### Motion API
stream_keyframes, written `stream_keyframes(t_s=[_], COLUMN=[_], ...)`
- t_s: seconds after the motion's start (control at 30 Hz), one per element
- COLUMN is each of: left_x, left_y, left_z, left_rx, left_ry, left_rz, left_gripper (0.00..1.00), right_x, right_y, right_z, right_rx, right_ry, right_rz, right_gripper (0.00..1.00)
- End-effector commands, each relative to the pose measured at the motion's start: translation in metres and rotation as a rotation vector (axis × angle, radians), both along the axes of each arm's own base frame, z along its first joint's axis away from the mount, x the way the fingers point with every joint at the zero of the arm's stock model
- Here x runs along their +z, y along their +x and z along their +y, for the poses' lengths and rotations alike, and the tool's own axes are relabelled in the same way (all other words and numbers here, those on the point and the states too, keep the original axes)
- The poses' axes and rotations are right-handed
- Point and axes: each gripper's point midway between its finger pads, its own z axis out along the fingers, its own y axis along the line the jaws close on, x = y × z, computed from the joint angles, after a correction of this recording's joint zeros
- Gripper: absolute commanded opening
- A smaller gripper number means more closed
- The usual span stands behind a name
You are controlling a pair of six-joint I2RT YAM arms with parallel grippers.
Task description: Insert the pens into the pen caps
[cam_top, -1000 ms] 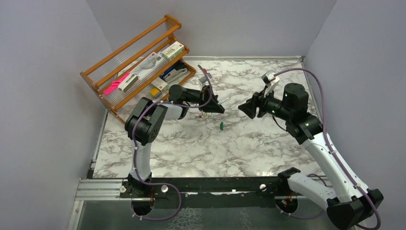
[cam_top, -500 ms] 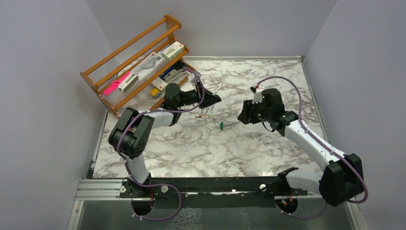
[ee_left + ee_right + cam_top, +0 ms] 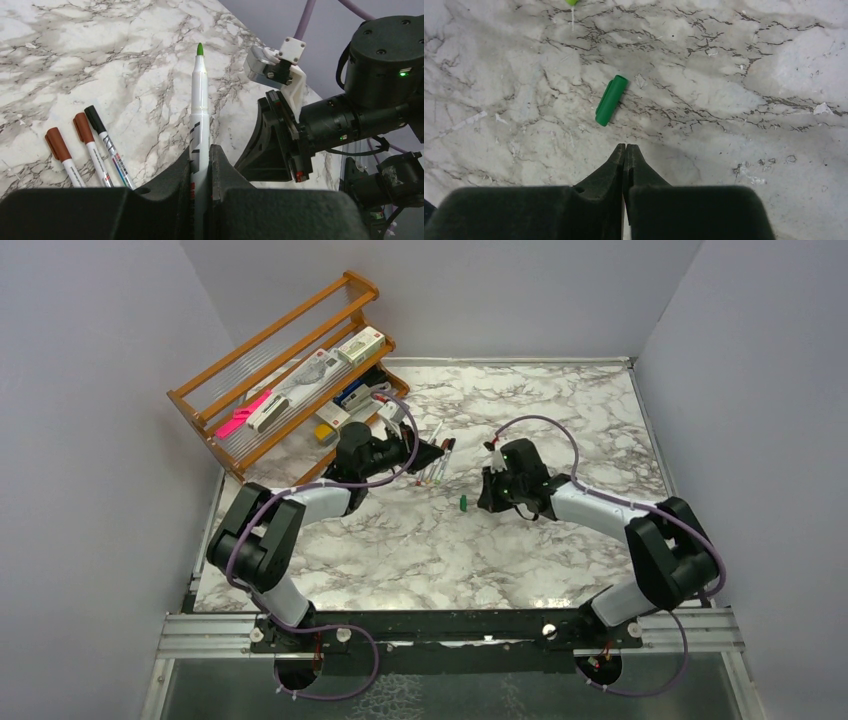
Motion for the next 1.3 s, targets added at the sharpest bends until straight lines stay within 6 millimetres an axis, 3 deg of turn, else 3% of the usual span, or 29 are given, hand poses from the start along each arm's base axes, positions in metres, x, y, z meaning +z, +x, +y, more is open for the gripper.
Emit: stream_keyframes(t_s=[0.0,0.33,0.87,1.03,1.27], left_x=[0.011,0.010,0.001,-0.001,-0.006], left_y=[0.000,0.001,0.001,0.001,0.002], left_z=[0.009,0.014,0.022,0.023,0.024], left_rx=[0.041,0.069,0.087,0.092,0.097], left_ry=[0.011,0.011,0.029,0.036,0.045], left_rz=[-0.047,-0.036,-0.018,-0.014,-0.003], left_gripper=[0.00,0.00,0.00,0.00,0.00], right_x=[-0.013,-0.037,-0.056,-0.063,-0.059], right_y=[0.014,0.011,0.002,0.012,0.036], right_z=[0.005,0.024,0.059,0.057,0.053], right_rx=[-0.014,0.027,0.090,0.059,0.022], right_ry=[0.005,0.016,0.051,0.010,-0.058], right_rz=[-0.035,0.009,0.058,0.054,0.002], right_gripper=[0.01,0.01,0.01,0.01,0.01])
